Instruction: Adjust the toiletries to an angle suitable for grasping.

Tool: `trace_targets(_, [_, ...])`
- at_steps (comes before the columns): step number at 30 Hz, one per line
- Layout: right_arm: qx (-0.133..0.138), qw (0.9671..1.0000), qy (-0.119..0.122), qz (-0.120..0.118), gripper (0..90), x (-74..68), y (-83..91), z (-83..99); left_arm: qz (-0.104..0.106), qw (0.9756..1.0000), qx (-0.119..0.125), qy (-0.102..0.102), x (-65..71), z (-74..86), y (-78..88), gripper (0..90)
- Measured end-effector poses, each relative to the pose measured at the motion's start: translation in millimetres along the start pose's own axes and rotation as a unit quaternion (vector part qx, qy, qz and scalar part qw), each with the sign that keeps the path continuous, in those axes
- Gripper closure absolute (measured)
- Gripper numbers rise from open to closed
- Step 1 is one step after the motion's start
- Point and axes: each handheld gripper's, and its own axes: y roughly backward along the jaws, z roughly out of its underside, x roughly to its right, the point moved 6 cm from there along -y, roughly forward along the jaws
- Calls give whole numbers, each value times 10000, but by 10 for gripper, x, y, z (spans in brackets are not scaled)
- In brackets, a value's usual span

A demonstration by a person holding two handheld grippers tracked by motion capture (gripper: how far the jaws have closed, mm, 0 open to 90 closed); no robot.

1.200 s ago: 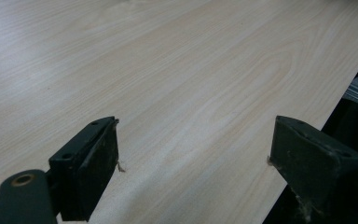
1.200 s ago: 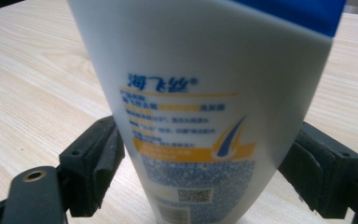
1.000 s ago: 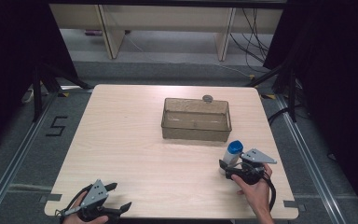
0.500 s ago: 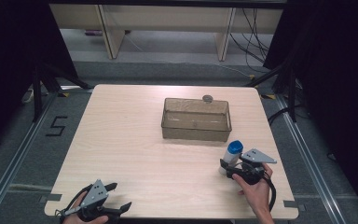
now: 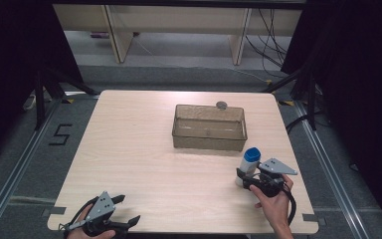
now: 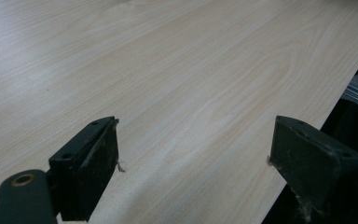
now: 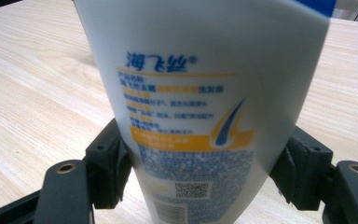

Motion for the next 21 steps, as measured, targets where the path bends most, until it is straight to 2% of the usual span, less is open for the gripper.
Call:
trace_targets(3, [0,10000,-88,-40,309,-15,11,-7,12,10000,1,-13,3,-1,1,151])
trace_targets(9, [76,10000,-5,5,310,0,16,-23,-4,10000,-4,7,-2,1,0,150])
trace_targets(14, [74,9999,-76,-65,310,-11,34,-29,-1,10000,5,11,-7,-8,-8,150])
trace_targets(17, [97,9999,5,-60,310,-1,48,-41,-10,10000,5,19,-8,-7,-9,151])
trace_targets(19, [139,9998,-59,-110,310,-16,54,-48,-29,10000,-24,-10,-26,-6,-7,150])
trace_targets(21, [131,9999,-54,-78,310,-8,77,-49,-30,10000,-34,54,-21,-11,-19,151])
